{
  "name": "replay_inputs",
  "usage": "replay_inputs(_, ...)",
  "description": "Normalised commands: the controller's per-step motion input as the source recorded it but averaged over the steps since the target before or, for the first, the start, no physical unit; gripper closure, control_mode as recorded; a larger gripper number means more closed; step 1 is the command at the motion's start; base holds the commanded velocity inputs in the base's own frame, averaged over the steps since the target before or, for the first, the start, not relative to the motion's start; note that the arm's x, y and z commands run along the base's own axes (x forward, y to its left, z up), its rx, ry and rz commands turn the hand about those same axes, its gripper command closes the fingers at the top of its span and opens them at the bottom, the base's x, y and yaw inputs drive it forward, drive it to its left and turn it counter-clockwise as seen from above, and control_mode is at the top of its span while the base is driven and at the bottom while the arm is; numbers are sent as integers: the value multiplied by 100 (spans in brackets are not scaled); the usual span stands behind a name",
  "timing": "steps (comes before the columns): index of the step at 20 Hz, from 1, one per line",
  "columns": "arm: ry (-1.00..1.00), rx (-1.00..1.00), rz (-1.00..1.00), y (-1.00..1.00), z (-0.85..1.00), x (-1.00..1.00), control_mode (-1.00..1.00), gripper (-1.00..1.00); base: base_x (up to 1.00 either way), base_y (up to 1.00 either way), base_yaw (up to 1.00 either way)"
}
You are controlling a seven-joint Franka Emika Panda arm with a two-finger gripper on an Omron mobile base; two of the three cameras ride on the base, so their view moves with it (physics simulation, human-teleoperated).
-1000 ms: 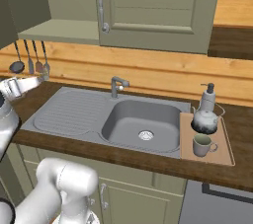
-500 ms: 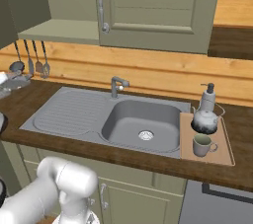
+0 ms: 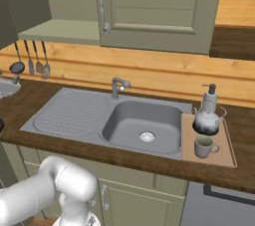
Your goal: Pick the kettle from the counter and place it on the tray. Then pick the mug from the cabinet and place it on the tray. Then close the cabinet doors.
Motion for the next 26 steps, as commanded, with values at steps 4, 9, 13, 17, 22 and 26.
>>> replay_inputs(4, 2, -5, 0, 21, -5, 0, -100, -100, 0, 0, 0)
replay_inputs(9, 14, -10, 0, 58, 12, 0, -100, -100, 0, 0, 0)
replay_inputs(13, 22, -5, 0, 54, 0, 10, -100, -100, 0, 0, 0)
replay_inputs(17, 21, 0, 4, 32, -6, 12, -100, -100, 0, 0, 0)
replay_inputs(22, 19, 0, 2, 31, 0, 3, -100, -100, 0, 0, 0)
replay_inputs(26, 11, 0, 0, 16, 17, 0, -100, -100, 0, 0, 0)
